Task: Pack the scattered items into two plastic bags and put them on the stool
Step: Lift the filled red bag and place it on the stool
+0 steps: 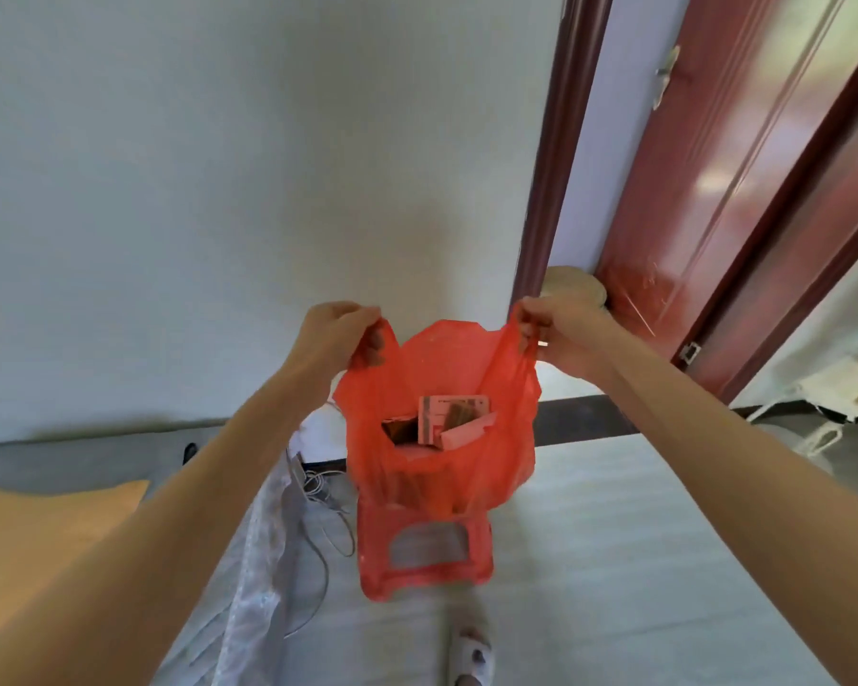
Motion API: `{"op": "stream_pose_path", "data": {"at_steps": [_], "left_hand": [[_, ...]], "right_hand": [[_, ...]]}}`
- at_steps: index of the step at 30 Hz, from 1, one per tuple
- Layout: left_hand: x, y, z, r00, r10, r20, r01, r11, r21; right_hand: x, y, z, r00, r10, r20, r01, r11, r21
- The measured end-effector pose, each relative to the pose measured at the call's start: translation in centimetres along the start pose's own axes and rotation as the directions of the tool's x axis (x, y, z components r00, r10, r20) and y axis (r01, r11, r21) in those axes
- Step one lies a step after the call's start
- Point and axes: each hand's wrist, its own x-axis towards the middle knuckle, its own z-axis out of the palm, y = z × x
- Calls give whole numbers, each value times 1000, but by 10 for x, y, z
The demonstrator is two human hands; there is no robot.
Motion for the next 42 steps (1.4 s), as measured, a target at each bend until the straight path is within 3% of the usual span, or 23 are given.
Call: {"op": "stream_pose_path", "data": {"at_steps": [4, 8, 11, 16, 21, 26, 31, 35, 42], "left_hand": [[73, 22, 2, 998, 57, -40, -56, 998, 21], [140, 24, 7, 999, -4, -47, 8, 997, 81], [178, 18, 8, 997, -67, -27, 70, 988, 137], [229, 33, 10, 999, -25, -40, 34, 974, 223], [274, 49, 8, 999, 22, -42, -12, 973, 230], [300, 43, 6, 995, -21, 96, -10, 948, 318], [315, 44, 8, 985, 36, 169, -88, 946, 311], [328, 47, 10, 979, 77, 189, -134, 940, 314], [335, -2, 1, 955, -103, 277, -36, 889, 457]], "right_hand": [[76, -28, 16, 997, -7, 76, 3, 999, 52], [136, -35, 28, 981, 75, 181, -69, 997, -38], [175, -33, 29, 976, 121, 179, -105, 990, -98], [217, -50, 33, 969, 127, 210, -97, 984, -149], [235, -68, 32, 976, 52, 214, -13, 984, -177], [232, -52, 26, 980, 49, 191, 5, 961, -276], [227, -48, 35, 988, 19, 156, 18, 973, -232], [223, -51, 43, 974, 47, 222, -3, 981, -193], [232, -16, 52, 984, 151, 98, -142, 985, -93]]}}
